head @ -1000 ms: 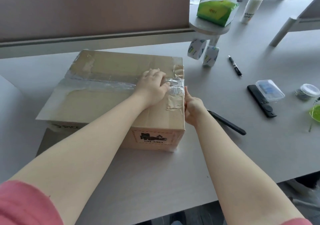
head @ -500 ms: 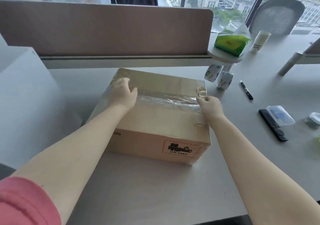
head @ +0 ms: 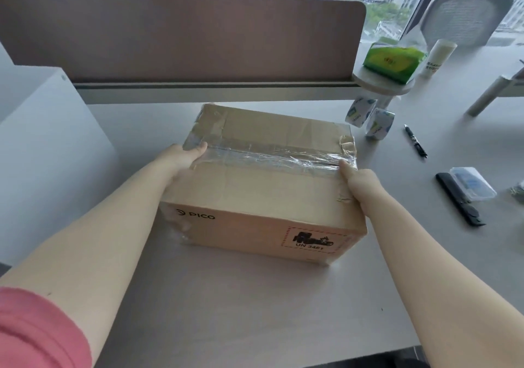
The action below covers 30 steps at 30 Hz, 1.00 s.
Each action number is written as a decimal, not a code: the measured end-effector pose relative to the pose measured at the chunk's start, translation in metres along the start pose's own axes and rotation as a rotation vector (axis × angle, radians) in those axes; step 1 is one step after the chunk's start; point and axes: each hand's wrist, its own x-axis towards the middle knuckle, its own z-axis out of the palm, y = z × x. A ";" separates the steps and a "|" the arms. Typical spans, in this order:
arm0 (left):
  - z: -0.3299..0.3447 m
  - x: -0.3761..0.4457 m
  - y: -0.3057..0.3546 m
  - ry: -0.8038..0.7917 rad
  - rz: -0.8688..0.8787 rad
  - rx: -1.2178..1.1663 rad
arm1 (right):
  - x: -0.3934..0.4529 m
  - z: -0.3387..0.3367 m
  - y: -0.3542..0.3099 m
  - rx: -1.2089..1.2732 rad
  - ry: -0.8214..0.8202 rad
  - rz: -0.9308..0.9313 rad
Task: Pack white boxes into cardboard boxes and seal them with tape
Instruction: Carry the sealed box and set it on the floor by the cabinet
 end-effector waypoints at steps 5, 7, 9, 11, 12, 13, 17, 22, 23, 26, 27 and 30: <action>0.006 -0.011 -0.007 0.044 0.035 -0.078 | 0.000 -0.002 -0.004 -0.025 -0.038 -0.020; 0.007 -0.020 -0.013 0.073 0.029 -0.101 | -0.004 -0.001 -0.007 0.001 -0.069 -0.008; 0.009 -0.031 -0.021 0.105 0.025 -0.120 | -0.013 -0.001 -0.007 0.049 -0.119 -0.012; 0.007 -0.044 -0.030 0.145 0.040 -0.121 | -0.025 -0.004 -0.007 0.086 -0.144 -0.038; 0.006 -0.050 -0.034 0.157 0.047 -0.128 | -0.032 -0.007 -0.006 0.093 -0.144 -0.057; 0.005 -0.058 -0.038 0.162 0.050 -0.140 | -0.039 -0.009 -0.006 0.089 -0.136 -0.074; 0.006 -0.101 -0.048 0.211 0.082 -0.130 | -0.071 -0.025 0.002 0.101 -0.110 -0.125; 0.010 -0.148 -0.075 0.237 0.139 -0.103 | -0.117 -0.049 0.031 0.089 -0.086 -0.155; 0.013 -0.158 -0.077 0.242 0.146 -0.093 | -0.127 -0.055 0.038 0.099 -0.077 -0.150; 0.026 -0.183 -0.076 0.236 0.189 -0.050 | -0.151 -0.073 0.063 0.107 -0.036 -0.137; 0.030 -0.190 -0.075 0.236 0.216 -0.036 | -0.160 -0.080 0.069 0.105 -0.020 -0.134; 0.040 -0.199 -0.070 0.183 0.270 -0.004 | -0.182 -0.101 0.088 0.100 0.062 -0.118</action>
